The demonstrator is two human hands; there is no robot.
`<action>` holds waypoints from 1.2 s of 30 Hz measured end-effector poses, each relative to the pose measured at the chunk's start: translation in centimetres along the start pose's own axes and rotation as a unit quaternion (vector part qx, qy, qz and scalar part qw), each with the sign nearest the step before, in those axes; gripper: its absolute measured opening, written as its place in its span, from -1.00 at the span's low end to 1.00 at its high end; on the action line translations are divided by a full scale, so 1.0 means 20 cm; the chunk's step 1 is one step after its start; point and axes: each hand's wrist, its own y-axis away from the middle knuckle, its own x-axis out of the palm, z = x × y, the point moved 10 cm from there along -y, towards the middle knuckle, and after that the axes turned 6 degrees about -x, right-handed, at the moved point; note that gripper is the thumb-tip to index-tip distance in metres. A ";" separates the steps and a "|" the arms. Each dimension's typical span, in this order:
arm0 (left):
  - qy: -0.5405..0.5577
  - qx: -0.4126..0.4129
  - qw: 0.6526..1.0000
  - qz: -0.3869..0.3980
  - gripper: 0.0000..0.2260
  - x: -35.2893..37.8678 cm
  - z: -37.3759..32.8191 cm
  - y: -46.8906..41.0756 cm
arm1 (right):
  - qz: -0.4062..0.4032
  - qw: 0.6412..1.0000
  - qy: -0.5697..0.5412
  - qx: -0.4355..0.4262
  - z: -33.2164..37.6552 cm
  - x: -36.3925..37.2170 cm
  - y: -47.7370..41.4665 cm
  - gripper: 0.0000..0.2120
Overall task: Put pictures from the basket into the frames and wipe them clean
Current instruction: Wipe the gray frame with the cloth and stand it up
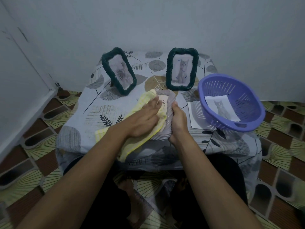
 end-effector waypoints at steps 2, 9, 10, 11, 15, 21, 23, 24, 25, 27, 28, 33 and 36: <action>-0.002 0.019 0.997 -0.071 -0.50 -0.07 0.01 0.02 | 0.007 1.000 -0.015 0.011 0.01 0.01 0.00 -0.53; -0.122 -0.001 0.986 -0.112 -0.41 -0.01 0.08 0.08 | -0.005 0.998 0.055 -0.017 0.11 0.00 0.00 -0.50; -0.122 0.011 0.986 -0.113 -0.45 0.00 0.07 0.08 | -0.004 0.998 0.066 -0.012 0.10 0.01 0.00 -0.49; -0.119 0.018 0.986 -0.115 -0.47 0.00 0.06 0.08 | -0.005 0.997 0.077 -0.004 0.09 0.02 0.01 -0.49; -0.060 -0.006 0.985 -0.164 -0.46 -0.05 0.04 0.05 | 0.018 0.994 0.107 0.034 -0.01 0.11 0.08 -0.53; 0.049 -0.174 0.939 -0.294 -0.43 -0.28 0.25 0.01 | 0.097 0.979 0.177 -0.019 -0.03 0.21 0.15 -0.68; 0.090 -0.215 0.923 -0.307 -0.45 -0.29 0.29 0.01 | 0.102 0.971 0.210 -0.048 0.00 0.22 0.16 -0.70; 0.091 -0.215 0.921 -0.310 -0.48 -0.28 0.27 0.01 | 0.106 0.968 0.219 -0.055 0.01 0.22 0.16 -0.68; 0.088 -0.207 0.924 -0.309 -0.50 -0.26 0.25 0.01 | 0.103 0.967 0.226 -0.061 0.03 0.23 0.16 -0.66; 0.077 -0.179 0.938 -0.288 -0.49 -0.21 0.18 0.00 | 0.082 0.972 0.209 -0.067 0.08 0.21 0.15 -0.66; 0.068 -0.164 0.946 -0.270 -0.47 -0.17 0.15 0.00 | 0.075 0.977 0.189 -0.057 0.09 0.20 0.14 -0.68; 0.033 -0.100 0.967 -0.231 -0.46 -0.03 0.07 0.02 | 0.036 0.983 0.179 -0.032 0.11 0.14 0.10 -0.61; 0.048 -0.127 0.959 -0.248 -0.48 -0.08 0.10 0.02 | 0.033 0.980 0.192 -0.034 0.07 0.15 0.11 -0.60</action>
